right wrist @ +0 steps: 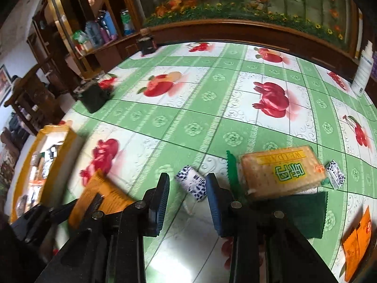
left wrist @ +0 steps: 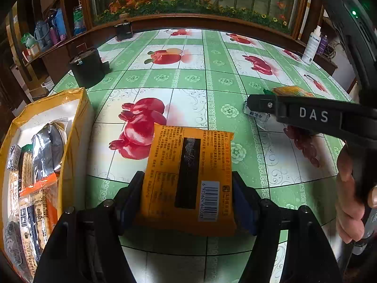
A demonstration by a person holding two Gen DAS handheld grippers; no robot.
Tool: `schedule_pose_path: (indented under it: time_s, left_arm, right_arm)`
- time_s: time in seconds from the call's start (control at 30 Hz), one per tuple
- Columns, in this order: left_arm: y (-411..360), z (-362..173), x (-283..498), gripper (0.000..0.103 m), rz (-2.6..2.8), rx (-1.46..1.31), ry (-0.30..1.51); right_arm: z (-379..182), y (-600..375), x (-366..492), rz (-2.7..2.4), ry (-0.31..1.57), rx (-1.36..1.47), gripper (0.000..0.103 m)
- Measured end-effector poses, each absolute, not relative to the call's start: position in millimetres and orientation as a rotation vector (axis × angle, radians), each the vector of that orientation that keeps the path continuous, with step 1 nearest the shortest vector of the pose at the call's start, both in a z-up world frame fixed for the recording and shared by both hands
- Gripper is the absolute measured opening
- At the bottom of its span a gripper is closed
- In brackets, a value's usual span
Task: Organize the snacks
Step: 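Grasp the small white-and-blue packet with the right tool while left holds the orange packet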
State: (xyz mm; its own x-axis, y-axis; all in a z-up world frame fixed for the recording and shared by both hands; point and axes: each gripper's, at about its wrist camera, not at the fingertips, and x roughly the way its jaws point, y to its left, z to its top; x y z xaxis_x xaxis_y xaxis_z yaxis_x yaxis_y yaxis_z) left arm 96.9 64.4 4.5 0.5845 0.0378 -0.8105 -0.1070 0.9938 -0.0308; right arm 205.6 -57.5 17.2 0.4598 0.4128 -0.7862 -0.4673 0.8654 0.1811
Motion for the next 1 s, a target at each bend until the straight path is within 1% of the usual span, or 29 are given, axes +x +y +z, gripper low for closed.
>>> schedule_pose_path:
  time_s: [0.03,0.13,0.23,0.43,0.6,0.73,1.0]
  left_arm:
    - [64,4,98,0.070,0.085,-0.076,0.943]
    - [62,4,98,0.070,0.079,-0.066,0.943]
    - [61,4,97,0.070,0.076,-0.066,0.942]
    - [61,4,97,0.070,0.082,-0.069,0.941]
    - [61,4,98,0.070,0.086,-0.059,0.941]
    - [60,3,98,0.070,0.087,-0.052,0.940]
    - [61,3,98,0.070,0.087,-0.054,0.943]
  right_arm:
    - [17,-58,204,0.539,0.956,-0.060,0.017]
    - [18,-66,193,0.520,0.967,-0.036,0.007]
    - [21,-73,176,0.497,0.971,-0.032,0.007]
    - [37,-74,162,0.487,0.897,-0.096,0.008]
    - [33,-70,193,0.524,0.931,0.018,0.008]
    - [17,-62,214,0.552,0.991,0.081,0.008]
    - [10,-77,187,0.622,1.046,0.123,0.008]
